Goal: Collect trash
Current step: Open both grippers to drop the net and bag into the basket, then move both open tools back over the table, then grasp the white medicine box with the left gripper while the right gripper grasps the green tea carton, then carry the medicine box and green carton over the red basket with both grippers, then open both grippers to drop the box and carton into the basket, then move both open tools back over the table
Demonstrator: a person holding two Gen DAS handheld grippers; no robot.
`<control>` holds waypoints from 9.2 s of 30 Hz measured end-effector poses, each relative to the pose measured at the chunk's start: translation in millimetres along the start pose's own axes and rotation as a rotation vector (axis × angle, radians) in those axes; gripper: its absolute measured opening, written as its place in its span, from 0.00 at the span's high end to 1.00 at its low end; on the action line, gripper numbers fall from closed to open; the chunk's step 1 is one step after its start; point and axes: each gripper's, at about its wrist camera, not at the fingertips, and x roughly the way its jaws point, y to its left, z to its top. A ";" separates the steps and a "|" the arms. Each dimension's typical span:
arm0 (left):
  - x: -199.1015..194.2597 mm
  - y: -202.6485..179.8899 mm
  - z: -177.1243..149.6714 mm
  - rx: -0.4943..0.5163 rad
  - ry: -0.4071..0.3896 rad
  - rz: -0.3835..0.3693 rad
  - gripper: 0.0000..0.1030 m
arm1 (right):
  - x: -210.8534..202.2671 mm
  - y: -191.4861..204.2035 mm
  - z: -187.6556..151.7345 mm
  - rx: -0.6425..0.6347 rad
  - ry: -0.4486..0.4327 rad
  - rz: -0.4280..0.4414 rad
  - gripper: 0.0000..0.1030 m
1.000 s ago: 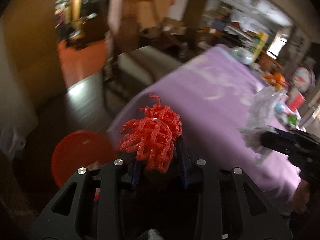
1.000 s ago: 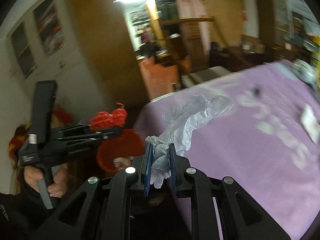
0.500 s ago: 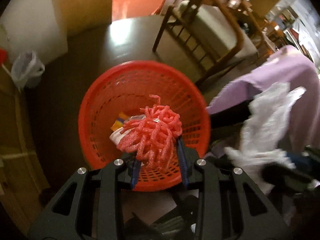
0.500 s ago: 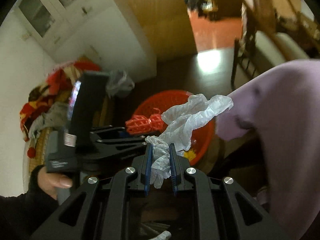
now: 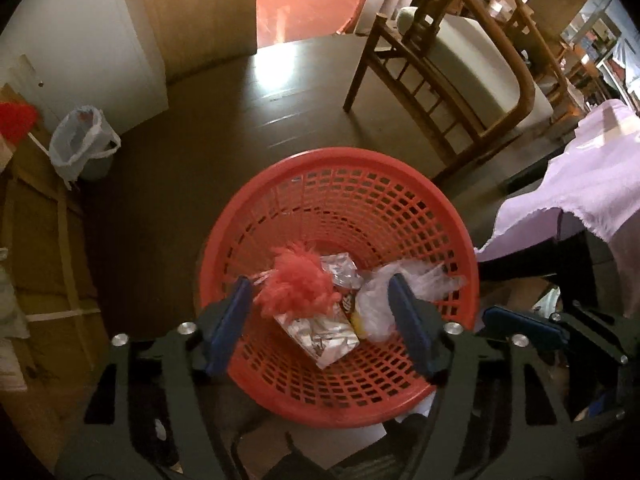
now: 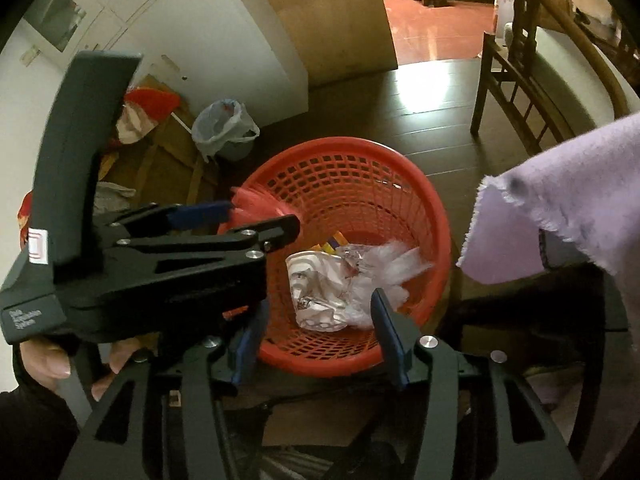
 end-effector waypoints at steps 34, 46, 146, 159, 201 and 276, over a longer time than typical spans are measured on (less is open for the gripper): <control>-144.5 -173.0 -41.5 0.364 -0.264 -0.093 0.18 | -331.9 -142.5 -206.7 0.494 -0.525 -0.540 0.14; -153.9 -338.7 -81.8 0.680 -0.287 -0.183 0.13 | -410.3 -240.0 -357.9 0.895 -0.694 -0.666 0.13; -137.7 -480.9 -130.7 0.892 -0.154 -0.435 0.47 | -375.0 -291.4 -329.7 0.713 -0.476 -0.598 0.54; -137.2 -503.5 -142.7 0.995 -0.159 -0.446 0.45 | -402.6 -262.8 -351.8 0.750 -0.623 -0.646 0.73; -190.4 -303.6 -82.9 0.628 -0.343 -0.380 0.55 | -356.5 -117.5 -230.0 0.385 -0.599 -0.536 0.73; -148.2 -374.2 -84.4 0.757 -0.196 -0.358 0.20 | -396.8 -259.1 -345.4 0.876 -0.514 -0.858 0.18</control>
